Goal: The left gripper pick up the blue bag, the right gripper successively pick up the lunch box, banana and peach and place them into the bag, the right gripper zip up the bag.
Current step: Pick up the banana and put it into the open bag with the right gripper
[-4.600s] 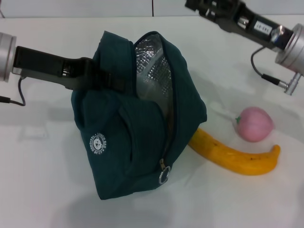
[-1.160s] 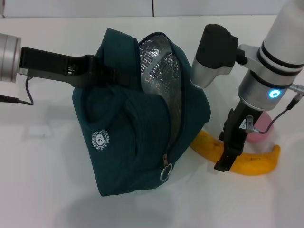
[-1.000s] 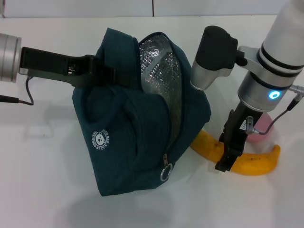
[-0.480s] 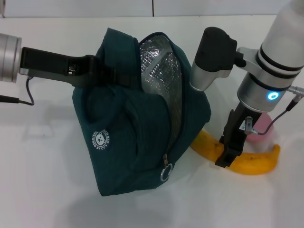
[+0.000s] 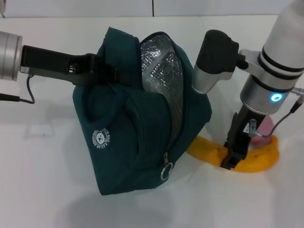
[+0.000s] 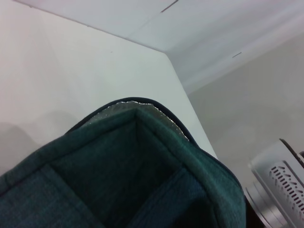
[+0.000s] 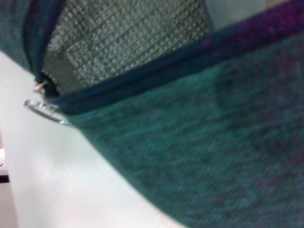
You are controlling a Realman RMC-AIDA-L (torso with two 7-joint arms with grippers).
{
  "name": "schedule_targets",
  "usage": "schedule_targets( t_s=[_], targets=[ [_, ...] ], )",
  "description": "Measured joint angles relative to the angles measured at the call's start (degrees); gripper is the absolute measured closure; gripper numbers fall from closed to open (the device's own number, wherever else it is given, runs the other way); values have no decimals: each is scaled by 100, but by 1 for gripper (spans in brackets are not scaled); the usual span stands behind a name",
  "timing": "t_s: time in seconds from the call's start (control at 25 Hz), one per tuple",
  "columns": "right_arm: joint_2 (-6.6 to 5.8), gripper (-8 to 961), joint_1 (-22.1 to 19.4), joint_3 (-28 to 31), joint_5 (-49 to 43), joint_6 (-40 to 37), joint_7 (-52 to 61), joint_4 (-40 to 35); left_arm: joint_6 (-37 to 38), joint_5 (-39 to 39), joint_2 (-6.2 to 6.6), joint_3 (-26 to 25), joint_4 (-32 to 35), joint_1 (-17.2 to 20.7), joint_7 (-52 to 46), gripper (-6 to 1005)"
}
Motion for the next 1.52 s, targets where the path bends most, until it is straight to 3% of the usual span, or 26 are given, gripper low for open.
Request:
schedule_targets(
  t_s=[0.52,0.8,1.16,1.32,1.52],
  targets=[
    [-87,527,-286,439,-226,-1241,-46,-625,20,0,18,0,0,58,1,963],
    [-186,528,-517,1756,-612,-1527,-143,-755,23,0,20,0,6,65,36,963],
    [-567,528,-724,3976,-471,-1844,-422,-1276,11,-2,15,0,2,51,62,963],
    [-693,528,-767,4728,207,-1912,-595,-1334,10,-39,7,0,0,53,60,963],
    [-667,529,-920,4901,1574,-1857,-970,-1337,26,-144,4,10,0,55,56,963]
  ],
)
